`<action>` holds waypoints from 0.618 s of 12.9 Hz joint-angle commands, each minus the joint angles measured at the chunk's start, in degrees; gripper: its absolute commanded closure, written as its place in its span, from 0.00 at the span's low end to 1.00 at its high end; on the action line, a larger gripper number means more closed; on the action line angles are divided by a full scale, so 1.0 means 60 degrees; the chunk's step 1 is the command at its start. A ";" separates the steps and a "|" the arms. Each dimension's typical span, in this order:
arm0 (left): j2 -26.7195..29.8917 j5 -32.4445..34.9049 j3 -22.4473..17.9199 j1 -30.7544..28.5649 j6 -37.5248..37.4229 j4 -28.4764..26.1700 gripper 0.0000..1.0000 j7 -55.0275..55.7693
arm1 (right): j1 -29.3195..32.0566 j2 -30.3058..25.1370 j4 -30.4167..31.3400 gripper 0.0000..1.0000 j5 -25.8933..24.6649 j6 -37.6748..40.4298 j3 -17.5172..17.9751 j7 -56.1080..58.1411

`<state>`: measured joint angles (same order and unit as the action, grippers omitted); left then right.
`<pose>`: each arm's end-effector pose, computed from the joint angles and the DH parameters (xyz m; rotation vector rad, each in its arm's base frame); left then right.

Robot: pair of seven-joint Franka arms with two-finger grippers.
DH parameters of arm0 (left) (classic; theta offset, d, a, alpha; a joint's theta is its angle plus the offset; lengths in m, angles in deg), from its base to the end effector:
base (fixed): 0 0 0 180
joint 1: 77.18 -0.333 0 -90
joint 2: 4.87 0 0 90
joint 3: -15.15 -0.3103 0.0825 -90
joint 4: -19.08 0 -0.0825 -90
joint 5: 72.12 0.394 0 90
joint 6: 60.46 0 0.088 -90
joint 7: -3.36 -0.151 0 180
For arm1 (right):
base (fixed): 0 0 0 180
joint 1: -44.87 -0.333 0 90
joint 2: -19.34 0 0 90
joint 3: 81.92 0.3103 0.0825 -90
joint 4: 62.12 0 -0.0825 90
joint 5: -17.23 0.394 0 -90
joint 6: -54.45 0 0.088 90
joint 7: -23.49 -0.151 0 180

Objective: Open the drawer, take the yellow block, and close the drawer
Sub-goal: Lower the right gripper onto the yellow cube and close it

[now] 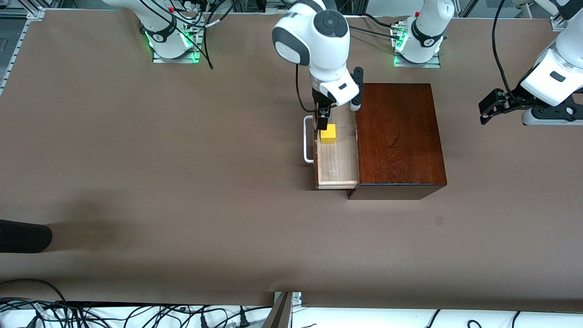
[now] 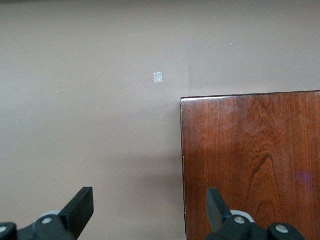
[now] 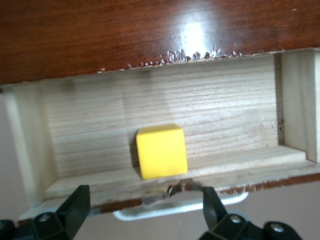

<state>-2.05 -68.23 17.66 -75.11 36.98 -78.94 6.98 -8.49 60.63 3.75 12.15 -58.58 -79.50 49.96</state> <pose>0.5598 -0.0359 0.5463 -3.0740 0.0372 -0.0675 0.4477 0.6274 0.3336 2.3224 2.0661 0.1770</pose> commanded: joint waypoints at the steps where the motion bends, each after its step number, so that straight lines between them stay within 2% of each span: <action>1: 0.0087 -0.0223 0.0007 0.0021 -0.0214 0.0033 0.00 -0.0221 | -0.0070 0.0282 -0.0417 0.00 -0.0135 -0.0247 -0.0109 0.0697; 8: 0.0072 -0.0150 0.0007 0.0036 -0.0419 0.0237 0.00 -0.0206 | -0.0041 0.0780 -0.0431 0.00 -0.0311 -0.0761 -0.0153 0.1243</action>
<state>-2.02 -68.23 17.75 -75.01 35.81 -78.71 6.95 -8.49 63.42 3.24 11.06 -62.24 -80.02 56.36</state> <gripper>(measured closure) 0.000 0.000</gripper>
